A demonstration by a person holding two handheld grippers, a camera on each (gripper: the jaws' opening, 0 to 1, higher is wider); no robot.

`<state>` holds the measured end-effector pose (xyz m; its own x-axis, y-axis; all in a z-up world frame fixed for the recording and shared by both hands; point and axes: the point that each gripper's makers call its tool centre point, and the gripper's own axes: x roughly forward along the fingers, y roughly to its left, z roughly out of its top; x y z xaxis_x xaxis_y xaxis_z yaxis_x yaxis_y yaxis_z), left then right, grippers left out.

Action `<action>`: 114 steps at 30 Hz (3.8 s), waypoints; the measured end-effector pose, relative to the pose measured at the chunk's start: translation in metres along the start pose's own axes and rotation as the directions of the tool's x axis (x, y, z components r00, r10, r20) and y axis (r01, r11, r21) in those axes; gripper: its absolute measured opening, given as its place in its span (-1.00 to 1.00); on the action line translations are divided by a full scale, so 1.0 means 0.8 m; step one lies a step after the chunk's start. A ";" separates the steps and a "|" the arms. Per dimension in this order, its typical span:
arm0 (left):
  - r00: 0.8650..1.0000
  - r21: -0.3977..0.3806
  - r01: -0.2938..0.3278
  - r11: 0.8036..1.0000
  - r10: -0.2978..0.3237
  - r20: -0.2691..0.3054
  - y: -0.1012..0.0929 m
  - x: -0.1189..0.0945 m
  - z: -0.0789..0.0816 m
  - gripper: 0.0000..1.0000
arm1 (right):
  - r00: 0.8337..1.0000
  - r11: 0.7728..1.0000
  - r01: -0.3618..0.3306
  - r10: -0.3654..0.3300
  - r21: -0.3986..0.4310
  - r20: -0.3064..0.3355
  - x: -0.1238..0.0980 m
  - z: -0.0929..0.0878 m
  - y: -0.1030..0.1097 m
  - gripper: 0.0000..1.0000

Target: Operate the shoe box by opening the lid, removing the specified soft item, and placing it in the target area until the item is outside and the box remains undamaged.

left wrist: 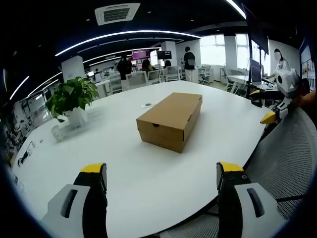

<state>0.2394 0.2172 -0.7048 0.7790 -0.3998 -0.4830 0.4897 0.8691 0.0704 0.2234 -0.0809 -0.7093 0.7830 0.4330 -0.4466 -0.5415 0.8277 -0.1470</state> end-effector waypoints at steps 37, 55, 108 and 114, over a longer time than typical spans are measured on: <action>1.000 -0.008 -0.018 1.000 0.018 -0.025 0.002 -0.004 0.006 0.94 | 0.999 0.998 -0.036 0.035 -0.041 -0.041 0.003 0.001 0.002 0.90; 0.998 -0.013 0.008 1.000 -0.009 -0.062 -0.005 0.004 0.025 0.89 | 0.995 0.997 -0.073 0.072 -0.008 -0.062 0.003 0.000 -0.009 0.88; 0.996 -0.062 0.049 0.997 -0.053 -0.074 -0.041 0.097 0.067 0.77 | 0.981 0.976 -0.187 0.179 -0.111 -0.081 0.080 0.039 -0.120 0.84; 0.995 -0.068 0.053 0.996 -0.059 -0.076 -0.047 0.107 0.061 0.74 | 0.974 0.971 -0.222 0.218 -0.085 -0.057 0.097 0.046 -0.126 0.82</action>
<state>0.3073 0.1361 -0.7062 0.7171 -0.4268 -0.5510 0.5028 0.8643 -0.0151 0.3502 -0.1179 -0.6966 0.6274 0.5819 -0.5175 -0.7259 0.6775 -0.1184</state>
